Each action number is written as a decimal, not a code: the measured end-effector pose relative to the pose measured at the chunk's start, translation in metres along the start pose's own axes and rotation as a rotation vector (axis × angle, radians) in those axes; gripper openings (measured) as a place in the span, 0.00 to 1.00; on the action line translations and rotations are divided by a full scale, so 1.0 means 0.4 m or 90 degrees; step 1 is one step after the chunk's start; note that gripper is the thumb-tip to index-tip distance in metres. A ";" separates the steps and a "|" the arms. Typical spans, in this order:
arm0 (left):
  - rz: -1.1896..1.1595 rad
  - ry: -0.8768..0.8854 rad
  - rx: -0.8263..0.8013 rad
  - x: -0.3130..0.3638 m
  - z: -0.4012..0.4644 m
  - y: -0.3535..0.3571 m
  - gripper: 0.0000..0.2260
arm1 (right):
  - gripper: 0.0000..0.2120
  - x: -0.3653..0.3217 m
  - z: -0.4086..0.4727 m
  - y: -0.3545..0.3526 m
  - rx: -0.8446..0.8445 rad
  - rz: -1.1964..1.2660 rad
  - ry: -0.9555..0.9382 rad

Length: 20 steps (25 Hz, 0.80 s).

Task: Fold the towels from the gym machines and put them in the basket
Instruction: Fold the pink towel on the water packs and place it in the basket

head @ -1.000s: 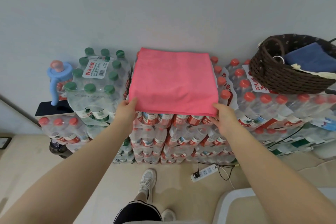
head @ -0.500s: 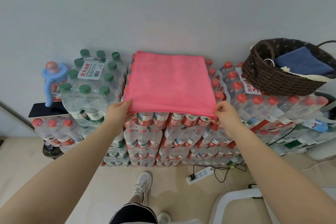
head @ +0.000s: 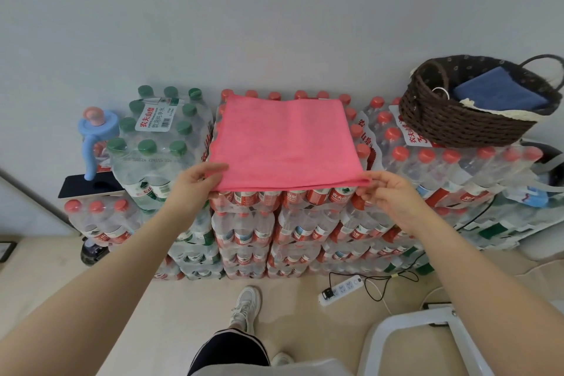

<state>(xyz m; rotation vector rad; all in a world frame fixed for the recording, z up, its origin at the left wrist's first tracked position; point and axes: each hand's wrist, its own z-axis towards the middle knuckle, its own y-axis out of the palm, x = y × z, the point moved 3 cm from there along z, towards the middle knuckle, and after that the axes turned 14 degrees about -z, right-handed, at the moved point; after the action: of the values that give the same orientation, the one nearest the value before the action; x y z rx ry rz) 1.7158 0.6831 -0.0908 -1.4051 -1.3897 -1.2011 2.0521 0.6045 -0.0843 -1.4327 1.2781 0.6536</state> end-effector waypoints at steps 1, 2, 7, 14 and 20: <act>0.007 -0.024 -0.026 0.007 -0.005 -0.005 0.10 | 0.15 -0.003 -0.005 -0.001 0.013 -0.012 -0.022; 0.034 -0.050 -0.073 0.017 -0.010 -0.010 0.10 | 0.13 -0.008 -0.006 -0.001 0.039 -0.019 -0.037; 0.585 0.137 -0.216 0.072 0.016 -0.008 0.21 | 0.09 -0.055 0.016 -0.005 0.178 -0.056 -0.084; 0.244 0.112 -0.144 0.162 0.117 0.010 0.06 | 0.12 -0.147 0.148 -0.005 0.196 0.083 -0.086; -0.017 0.000 -0.095 0.200 0.279 0.035 0.09 | 0.08 -0.225 0.314 0.018 0.242 -0.041 -0.046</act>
<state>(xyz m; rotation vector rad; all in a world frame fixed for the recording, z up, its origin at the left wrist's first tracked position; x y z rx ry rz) 1.7346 0.8086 -0.0369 -1.4925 -1.3465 -1.3450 2.0503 0.7535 -0.0428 -1.1211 1.2181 0.3891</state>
